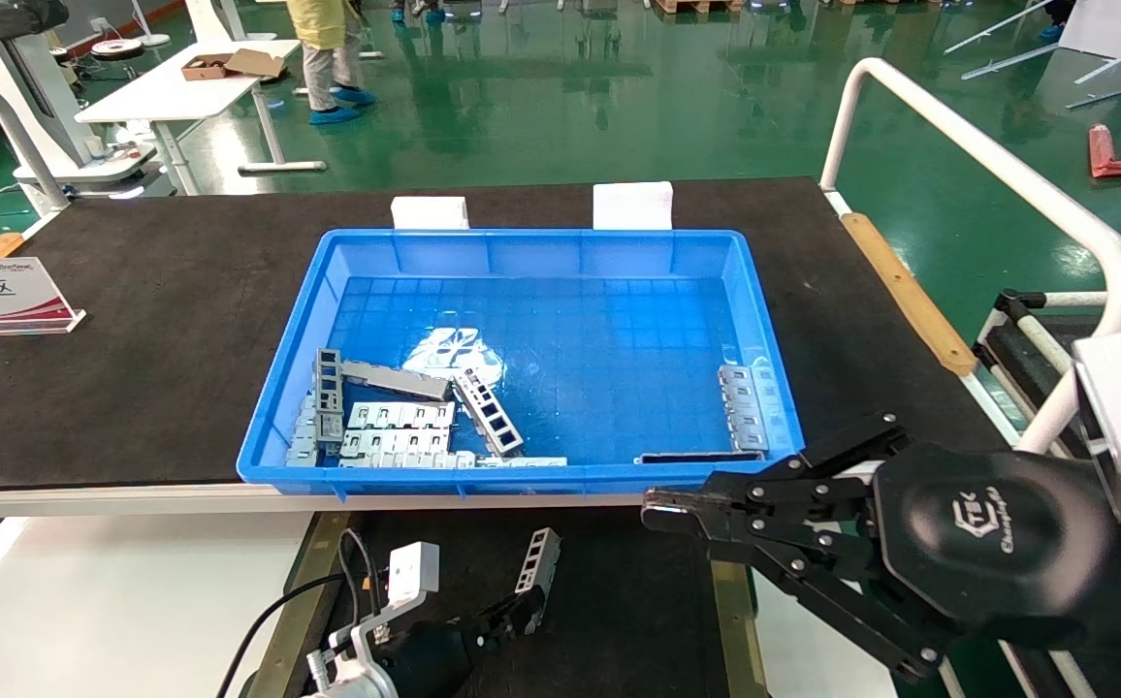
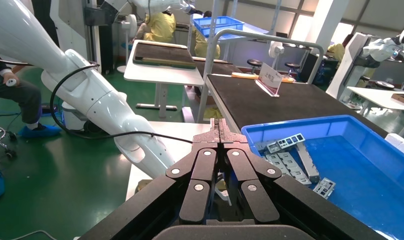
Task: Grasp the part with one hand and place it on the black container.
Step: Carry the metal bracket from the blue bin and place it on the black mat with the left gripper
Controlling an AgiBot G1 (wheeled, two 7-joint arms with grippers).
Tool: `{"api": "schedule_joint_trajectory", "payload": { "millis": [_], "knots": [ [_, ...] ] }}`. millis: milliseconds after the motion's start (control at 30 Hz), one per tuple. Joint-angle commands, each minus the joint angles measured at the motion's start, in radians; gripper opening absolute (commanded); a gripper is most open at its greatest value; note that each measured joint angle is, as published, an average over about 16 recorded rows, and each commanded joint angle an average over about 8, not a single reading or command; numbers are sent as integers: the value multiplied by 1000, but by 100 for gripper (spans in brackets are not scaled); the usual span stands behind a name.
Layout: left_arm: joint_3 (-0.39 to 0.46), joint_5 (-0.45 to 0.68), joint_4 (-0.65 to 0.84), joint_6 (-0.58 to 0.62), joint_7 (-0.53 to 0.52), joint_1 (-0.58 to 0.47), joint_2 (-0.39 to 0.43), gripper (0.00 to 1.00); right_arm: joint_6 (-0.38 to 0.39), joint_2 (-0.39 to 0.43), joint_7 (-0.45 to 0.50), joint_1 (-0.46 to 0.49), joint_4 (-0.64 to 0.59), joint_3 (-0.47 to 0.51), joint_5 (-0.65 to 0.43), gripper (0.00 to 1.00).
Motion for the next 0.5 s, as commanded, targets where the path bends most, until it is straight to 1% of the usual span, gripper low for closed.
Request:
{"api": "schedule_joint_trajectory", "payload": {
  "millis": [33,133,167,200,233,267,400,433,467,500],
  "knots": [
    [17,-10,7,-21,-22,-8,11,0,0,0,0,0,0,0,0,0],
    [45,-23,11,-42,-45,-19,18,0,0,0,0,0,0,0,0,1],
    [54,-27,11,-48,-51,-22,20,0,0,0,0,0,0,0,0,4],
    [63,-30,11,-54,-57,-25,21,1,0,0,0,0,0,0,0,13],
    [71,-34,10,-59,-62,-28,21,6,0,0,0,0,0,0,0,26],
    [80,-37,8,-64,-67,-31,22,16,0,0,0,0,0,0,0,38],
    [111,-50,-1,-83,-83,-40,20,66,0,0,0,0,0,0,0,88],
    [118,-53,-4,-88,-87,-42,19,79,0,0,0,0,0,0,0,97],
    [125,-56,-7,-93,-90,-44,18,90,0,0,0,0,0,0,0,100],
    [132,-59,-10,-98,-93,-46,17,98,0,0,0,0,0,0,0,100]
  ]
}}
